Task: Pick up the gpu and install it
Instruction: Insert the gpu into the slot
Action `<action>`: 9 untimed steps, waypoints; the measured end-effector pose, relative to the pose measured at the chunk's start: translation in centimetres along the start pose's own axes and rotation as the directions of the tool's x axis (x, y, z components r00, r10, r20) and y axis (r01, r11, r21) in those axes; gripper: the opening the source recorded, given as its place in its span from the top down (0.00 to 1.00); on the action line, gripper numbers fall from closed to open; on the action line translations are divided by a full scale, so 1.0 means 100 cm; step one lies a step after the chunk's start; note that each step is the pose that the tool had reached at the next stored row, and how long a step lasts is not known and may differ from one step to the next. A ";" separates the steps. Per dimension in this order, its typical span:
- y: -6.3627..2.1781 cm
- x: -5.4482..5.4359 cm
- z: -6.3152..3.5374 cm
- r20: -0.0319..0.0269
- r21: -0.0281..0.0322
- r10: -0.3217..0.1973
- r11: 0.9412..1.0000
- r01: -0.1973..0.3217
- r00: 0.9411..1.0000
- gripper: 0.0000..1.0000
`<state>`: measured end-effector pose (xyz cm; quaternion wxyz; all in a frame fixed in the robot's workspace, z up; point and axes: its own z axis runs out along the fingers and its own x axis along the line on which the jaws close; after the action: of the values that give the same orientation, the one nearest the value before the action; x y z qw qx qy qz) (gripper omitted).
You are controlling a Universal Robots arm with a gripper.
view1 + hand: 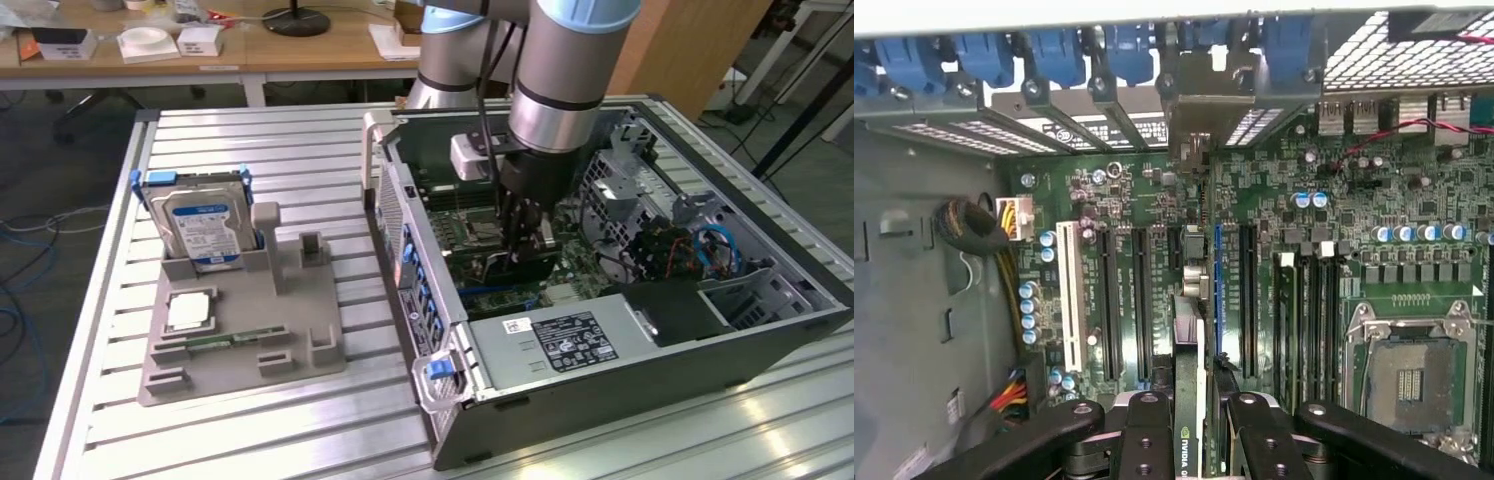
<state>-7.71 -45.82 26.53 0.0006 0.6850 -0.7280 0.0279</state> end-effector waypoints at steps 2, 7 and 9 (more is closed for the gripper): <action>0.0004 -0.001 0.0005 0.000 0.000 0.000 1.000 0.000 1.000 0.74; 0.0031 -0.003 0.0019 0.000 0.000 0.000 1.000 0.000 1.000 0.74; 0.0044 -0.003 0.0023 0.000 0.000 0.000 1.000 0.000 1.000 0.74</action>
<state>-8.12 -45.48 26.27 0.0007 0.6848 -0.7282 0.0281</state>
